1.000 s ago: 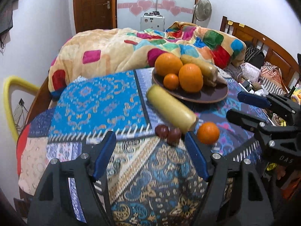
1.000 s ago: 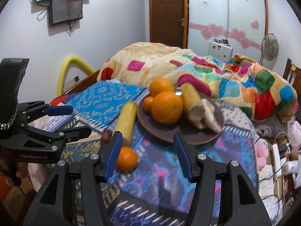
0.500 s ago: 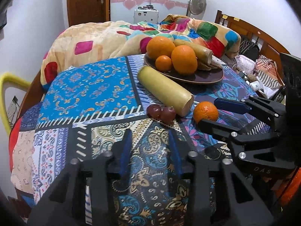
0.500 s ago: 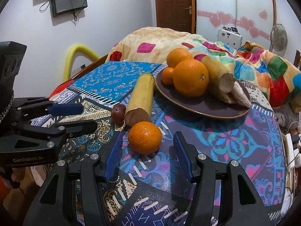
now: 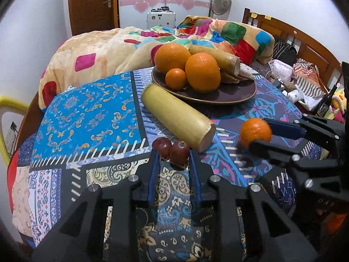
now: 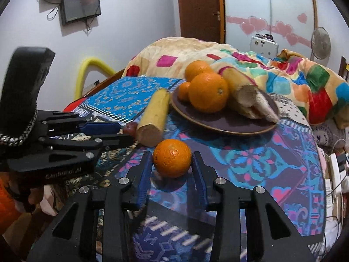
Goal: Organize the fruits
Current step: 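Grasp a tangerine on the cloth with right tool while left tool grasps a red date, then place tangerine on the plate with right tool while left tool places red date there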
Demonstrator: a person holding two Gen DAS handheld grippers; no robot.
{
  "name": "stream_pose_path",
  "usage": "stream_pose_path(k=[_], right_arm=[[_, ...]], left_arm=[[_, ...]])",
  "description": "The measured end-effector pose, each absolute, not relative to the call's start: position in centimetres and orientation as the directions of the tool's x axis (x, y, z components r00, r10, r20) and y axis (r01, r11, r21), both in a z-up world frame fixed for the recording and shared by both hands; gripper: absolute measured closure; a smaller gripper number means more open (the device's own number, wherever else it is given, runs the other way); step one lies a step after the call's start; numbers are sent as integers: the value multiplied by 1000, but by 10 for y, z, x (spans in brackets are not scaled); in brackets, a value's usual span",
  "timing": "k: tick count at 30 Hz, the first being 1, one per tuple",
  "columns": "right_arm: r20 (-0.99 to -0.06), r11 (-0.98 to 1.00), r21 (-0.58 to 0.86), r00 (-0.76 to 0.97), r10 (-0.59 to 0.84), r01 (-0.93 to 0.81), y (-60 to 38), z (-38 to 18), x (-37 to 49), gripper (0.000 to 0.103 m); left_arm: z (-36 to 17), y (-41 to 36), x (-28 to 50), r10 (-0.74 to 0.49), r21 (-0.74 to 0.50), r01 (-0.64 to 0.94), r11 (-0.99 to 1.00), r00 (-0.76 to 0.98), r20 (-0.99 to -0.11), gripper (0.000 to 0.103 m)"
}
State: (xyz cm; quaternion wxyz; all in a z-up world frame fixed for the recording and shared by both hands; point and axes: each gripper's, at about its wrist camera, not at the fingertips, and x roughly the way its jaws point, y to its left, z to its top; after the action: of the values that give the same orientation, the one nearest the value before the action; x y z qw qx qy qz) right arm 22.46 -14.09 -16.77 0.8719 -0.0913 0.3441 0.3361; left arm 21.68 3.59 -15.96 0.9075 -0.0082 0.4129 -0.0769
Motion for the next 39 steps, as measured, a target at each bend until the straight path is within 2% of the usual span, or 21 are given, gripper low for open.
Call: stream_pose_path(k=[8,11,26,39], right_arm=[[-654,791,83,566,502,-606,-163,-163,233,69],[-651,798,93,570,501,-595,-168,-163,236,69],[-631,819,101,601,491,-564,-176,-156,250,69],[-635,828,26,631,446,-559,-168,-146,274,69]], left_arm=[[-161,29,222,-131,-47,145,988,655,-744,81],[-160,29,219,-139,-48,154,987,659,-740,88],[-131,40,209,-132,-48,137,989,710,-692,89],[-116,33,251,-172,-85,155,984,725,-667,89]])
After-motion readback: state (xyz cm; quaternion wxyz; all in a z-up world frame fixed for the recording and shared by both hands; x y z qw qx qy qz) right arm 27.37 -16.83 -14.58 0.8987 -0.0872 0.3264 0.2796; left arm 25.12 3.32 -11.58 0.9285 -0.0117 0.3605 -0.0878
